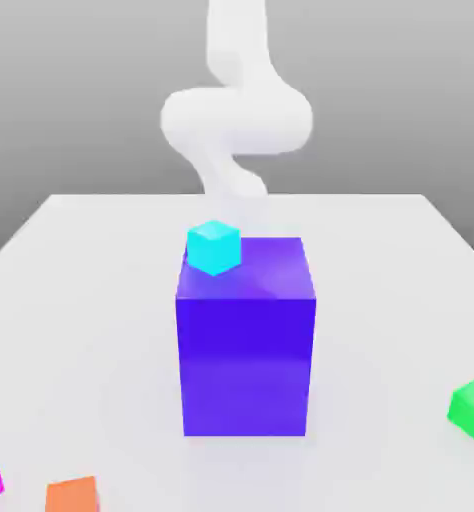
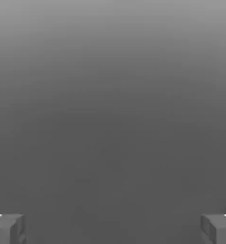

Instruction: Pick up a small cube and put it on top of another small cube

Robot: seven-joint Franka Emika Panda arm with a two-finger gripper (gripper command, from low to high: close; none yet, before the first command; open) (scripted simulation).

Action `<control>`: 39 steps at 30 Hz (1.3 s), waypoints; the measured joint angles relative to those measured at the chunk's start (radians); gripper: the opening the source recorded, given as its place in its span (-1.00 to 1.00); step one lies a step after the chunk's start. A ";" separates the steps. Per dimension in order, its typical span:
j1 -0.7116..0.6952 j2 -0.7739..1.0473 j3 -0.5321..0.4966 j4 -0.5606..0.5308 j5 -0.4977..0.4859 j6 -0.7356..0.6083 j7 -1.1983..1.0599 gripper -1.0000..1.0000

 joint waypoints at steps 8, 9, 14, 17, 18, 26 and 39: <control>-0.031 0.295 -0.104 0.030 0.052 0.068 -0.012 0.00; -0.036 0.331 -0.116 0.034 0.060 0.076 -0.015 0.00; -0.060 0.512 -0.178 0.053 0.106 0.118 -0.032 0.00; -0.088 0.622 -0.208 0.064 0.138 0.142 -0.046 0.00; -0.099 0.659 -0.215 0.068 0.148 0.150 -0.051 0.00; -0.191 0.949 -0.251 0.098 0.217 0.215 -0.075 0.00; -0.311 1.297 -0.215 0.154 0.303 0.371 -0.119 -1.00</control>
